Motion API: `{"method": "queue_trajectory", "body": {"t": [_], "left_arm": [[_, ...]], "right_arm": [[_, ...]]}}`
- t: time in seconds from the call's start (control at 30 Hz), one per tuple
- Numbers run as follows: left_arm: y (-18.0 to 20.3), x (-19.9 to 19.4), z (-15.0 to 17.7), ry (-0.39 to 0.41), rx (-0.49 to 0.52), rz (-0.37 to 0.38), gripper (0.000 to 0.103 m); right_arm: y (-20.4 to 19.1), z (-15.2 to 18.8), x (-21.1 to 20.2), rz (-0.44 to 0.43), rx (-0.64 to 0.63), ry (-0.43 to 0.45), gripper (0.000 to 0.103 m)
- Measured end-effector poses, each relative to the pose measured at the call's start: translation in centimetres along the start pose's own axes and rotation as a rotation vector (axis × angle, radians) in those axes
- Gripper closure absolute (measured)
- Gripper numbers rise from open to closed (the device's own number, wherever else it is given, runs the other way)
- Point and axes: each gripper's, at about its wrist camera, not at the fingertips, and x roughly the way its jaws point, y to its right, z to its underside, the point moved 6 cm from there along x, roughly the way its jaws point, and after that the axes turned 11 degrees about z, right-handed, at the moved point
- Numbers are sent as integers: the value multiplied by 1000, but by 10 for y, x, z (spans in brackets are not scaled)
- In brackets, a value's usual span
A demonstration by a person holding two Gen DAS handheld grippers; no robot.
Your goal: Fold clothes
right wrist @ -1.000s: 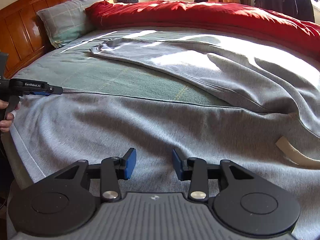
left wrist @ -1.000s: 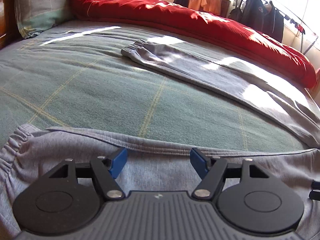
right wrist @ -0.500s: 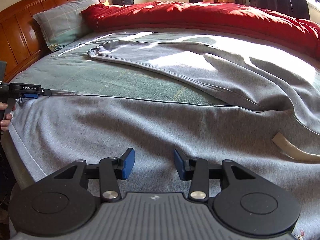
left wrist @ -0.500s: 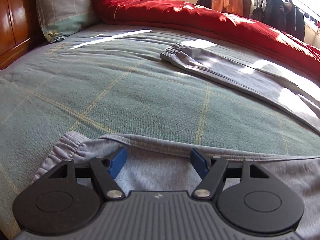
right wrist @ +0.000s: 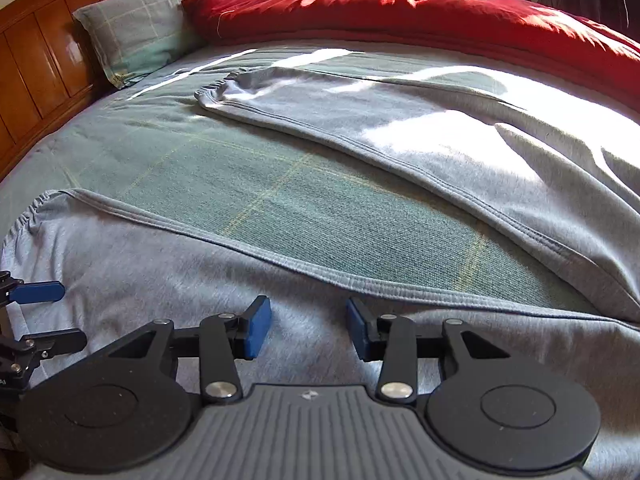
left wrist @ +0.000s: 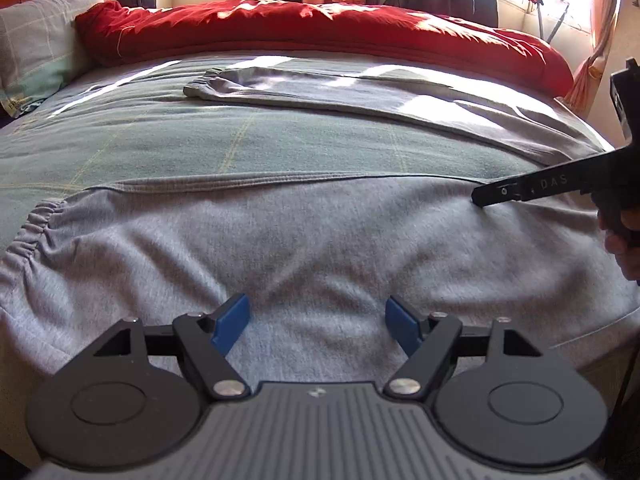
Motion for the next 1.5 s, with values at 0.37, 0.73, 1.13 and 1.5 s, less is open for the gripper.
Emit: {"method": "queue_trajectory", "body": {"t": [0.37,0.73,1.13,1.5], "left_arm": [[5,-11,4,31,-14,-80,26],[35,-48,2,119,-79,-111,26],[146,-25,-18,88,131,-16,25],[217,0,-4,2,261,69,25]], "right_arm": [[23,42,-93,26,-72,66,56],[79,107,-133,46,154,76,49],[193,172,-175,66,494,113,48],[266,218,-199,127,702,147,45]]}}
